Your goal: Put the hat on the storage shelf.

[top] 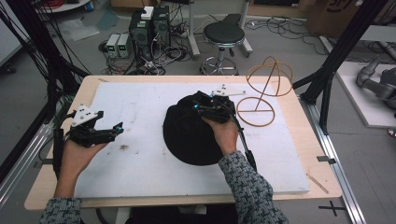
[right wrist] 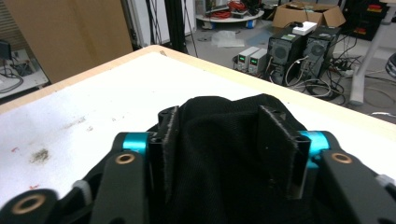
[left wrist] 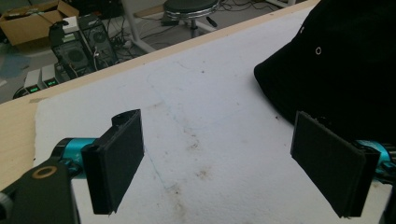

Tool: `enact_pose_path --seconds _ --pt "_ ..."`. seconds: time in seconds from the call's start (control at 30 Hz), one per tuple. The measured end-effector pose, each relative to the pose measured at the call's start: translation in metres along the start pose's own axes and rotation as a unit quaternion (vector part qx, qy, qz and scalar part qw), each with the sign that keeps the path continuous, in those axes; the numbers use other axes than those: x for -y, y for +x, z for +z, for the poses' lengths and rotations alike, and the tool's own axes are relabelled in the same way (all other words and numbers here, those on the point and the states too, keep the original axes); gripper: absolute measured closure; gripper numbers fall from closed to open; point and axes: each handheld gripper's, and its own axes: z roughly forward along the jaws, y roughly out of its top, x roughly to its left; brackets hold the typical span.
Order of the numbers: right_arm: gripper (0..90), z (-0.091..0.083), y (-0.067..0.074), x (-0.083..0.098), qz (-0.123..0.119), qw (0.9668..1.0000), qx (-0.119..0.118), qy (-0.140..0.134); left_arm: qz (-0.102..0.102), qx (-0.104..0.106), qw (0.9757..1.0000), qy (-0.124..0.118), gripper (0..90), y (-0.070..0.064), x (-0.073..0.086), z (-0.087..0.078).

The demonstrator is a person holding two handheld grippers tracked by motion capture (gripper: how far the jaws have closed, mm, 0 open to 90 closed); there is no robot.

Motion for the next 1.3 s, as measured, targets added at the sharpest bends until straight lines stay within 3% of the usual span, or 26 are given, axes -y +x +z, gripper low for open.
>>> enact_pose_path --seconds 0.27,0.37,0.43,0.77,1.3 --pt "67.4 0.000 0.003 0.000 -0.019 0.9998 0.000 0.010 0.002 0.000 1.0000 -0.003 17.8 0.000 0.000 -0.001" --pt "77.2 0.000 0.003 -0.001 -0.028 0.9996 0.003 0.010 0.002 -0.001 1.0000 -0.005 17.9 0.000 -0.001 -0.002" --pt "79.3 0.000 0.002 0.000 -0.021 0.9997 0.000 0.011 0.003 0.000 1.0000 -0.005 17.9 0.000 -0.001 -0.002" --pt "84.6 -0.009 0.000 -0.004 -0.009 0.9998 0.016 0.002 0.002 0.000 1.0000 -0.005 17.8 0.001 -0.001 -0.002" --pt "84.5 -0.042 -0.001 -0.026 -0.036 0.9988 0.018 -0.029 0.004 -0.001 1.0000 -0.003 17.9 0.002 0.000 0.000"
